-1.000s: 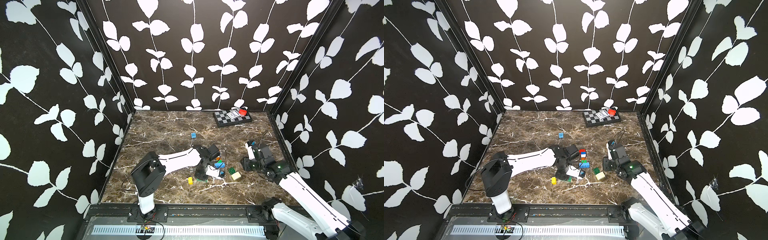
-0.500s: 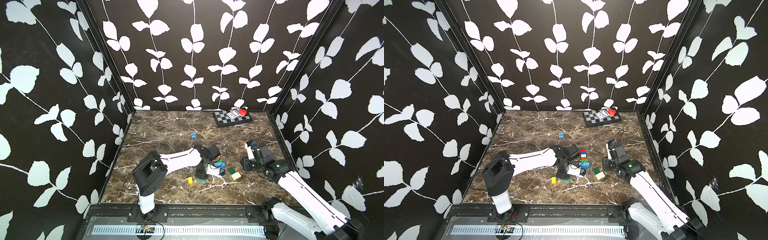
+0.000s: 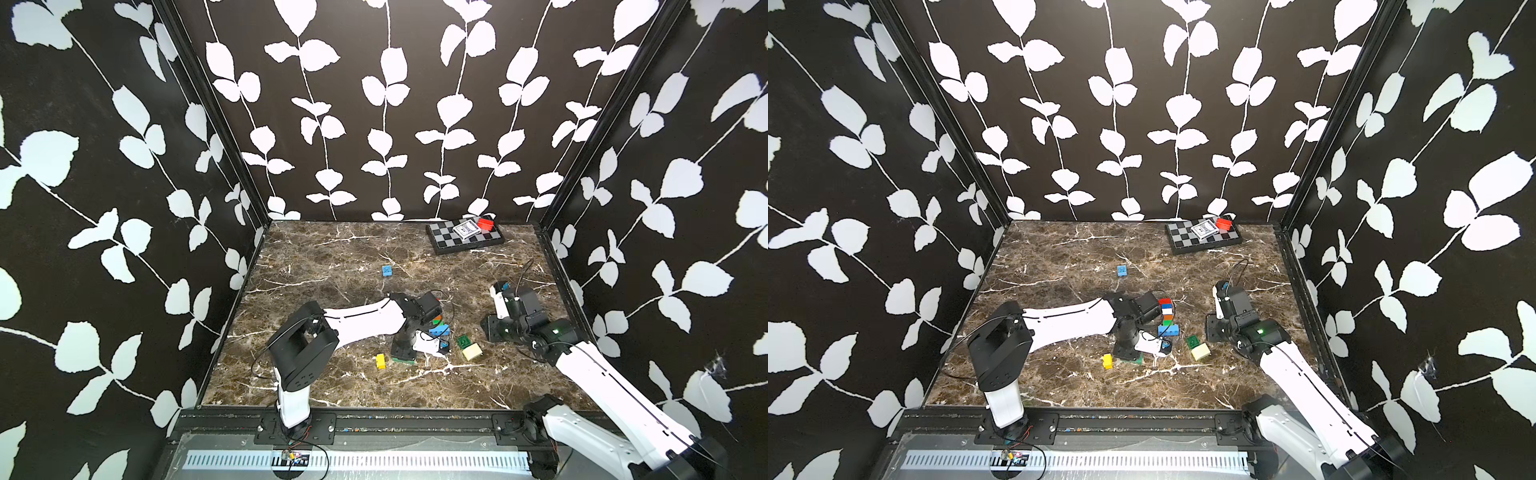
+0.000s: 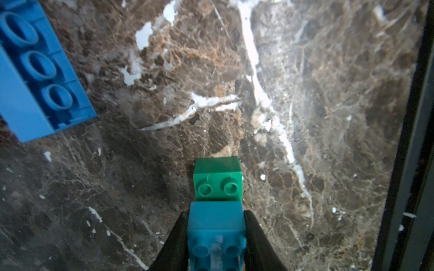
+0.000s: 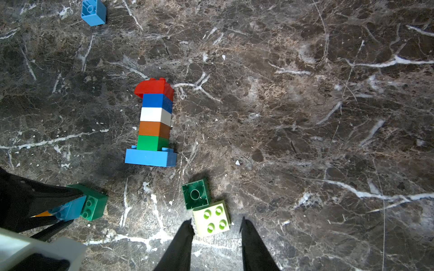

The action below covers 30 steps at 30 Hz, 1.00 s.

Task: Assemble the number 1 with lego
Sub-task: Assemble the lego brick with the lego brick.

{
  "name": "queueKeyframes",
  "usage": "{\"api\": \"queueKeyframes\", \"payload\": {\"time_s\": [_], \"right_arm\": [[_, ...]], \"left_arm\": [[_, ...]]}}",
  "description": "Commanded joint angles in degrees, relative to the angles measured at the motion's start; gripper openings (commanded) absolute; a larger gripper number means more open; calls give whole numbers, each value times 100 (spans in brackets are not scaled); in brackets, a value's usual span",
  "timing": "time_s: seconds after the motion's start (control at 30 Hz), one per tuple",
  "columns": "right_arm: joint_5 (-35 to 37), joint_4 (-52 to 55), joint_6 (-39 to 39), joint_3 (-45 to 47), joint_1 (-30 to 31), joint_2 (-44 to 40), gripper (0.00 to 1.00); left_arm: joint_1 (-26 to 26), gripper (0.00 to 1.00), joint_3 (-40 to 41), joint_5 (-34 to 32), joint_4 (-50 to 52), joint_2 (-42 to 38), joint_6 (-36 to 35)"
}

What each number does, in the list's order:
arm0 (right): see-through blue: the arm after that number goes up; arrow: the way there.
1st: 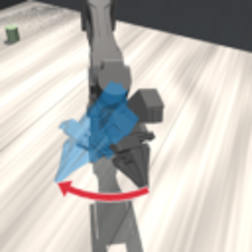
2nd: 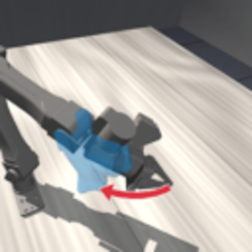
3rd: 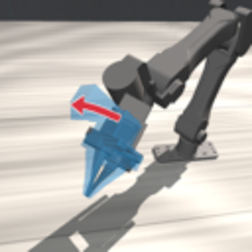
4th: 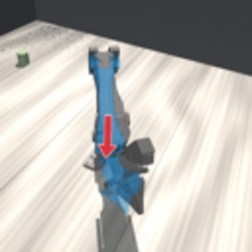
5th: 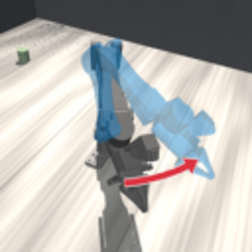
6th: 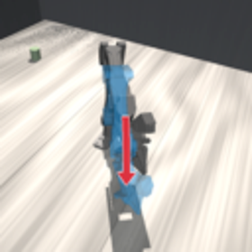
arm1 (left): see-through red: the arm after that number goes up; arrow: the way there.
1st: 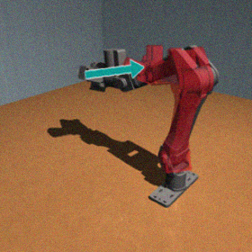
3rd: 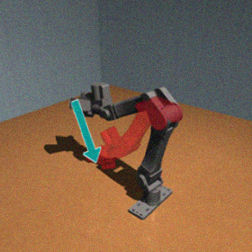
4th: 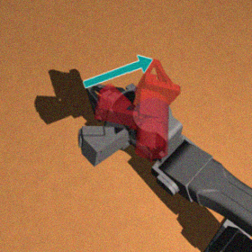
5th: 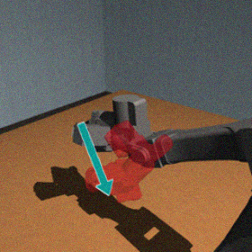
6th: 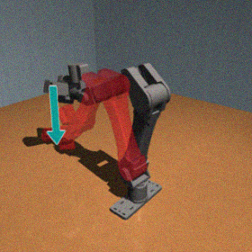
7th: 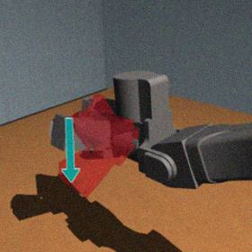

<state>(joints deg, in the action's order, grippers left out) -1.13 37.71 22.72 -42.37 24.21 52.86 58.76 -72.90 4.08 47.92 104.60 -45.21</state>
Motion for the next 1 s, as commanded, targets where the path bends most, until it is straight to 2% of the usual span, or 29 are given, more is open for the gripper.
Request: {"api": "queueKeyframes", "payload": {"time_s": [0.0,0.37,0.77,0.97], "right_arm": [[-37,-124,66,104,-29,-48,35],[-1,-80,48,121,-39,-101,35],[-17,-82,33,103,-48,-65,35],[-63,-38,0,46,-48,-30,35]], "left_arm": [[30,2,179,24,86,-54,-46],[39,1,453,10,-126,41,0],[182,0,677,-77,-462,135,671],[179,0,895,64,-666,267,427]]}}
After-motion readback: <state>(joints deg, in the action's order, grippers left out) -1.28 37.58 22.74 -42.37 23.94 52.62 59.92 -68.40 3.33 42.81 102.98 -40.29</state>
